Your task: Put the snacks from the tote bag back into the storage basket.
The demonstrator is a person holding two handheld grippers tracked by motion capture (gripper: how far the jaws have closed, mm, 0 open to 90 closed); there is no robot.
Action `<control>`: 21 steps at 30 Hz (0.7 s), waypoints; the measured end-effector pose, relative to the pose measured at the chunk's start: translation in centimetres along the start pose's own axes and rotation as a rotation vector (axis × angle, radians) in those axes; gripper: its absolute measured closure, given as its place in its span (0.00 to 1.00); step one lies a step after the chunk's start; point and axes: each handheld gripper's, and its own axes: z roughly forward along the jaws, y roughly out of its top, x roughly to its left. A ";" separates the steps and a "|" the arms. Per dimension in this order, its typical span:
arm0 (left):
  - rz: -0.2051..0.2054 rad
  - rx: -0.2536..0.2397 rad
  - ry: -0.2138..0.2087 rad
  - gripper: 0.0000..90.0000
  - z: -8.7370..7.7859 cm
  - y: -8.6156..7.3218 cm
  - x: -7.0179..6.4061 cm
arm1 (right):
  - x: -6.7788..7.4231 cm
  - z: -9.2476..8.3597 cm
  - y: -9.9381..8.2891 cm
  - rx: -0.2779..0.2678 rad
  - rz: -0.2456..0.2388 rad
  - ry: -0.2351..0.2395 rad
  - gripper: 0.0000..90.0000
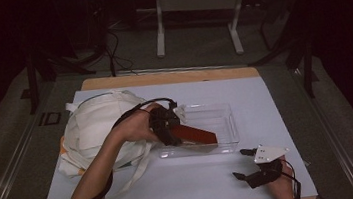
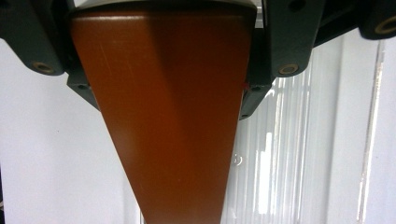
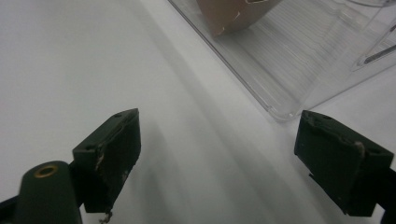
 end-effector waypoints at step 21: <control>-0.068 0.046 -0.047 0.42 1.4 -0.6 0.9 | 0.0 0.0 0.0 0.004 -0.003 -0.001 0.16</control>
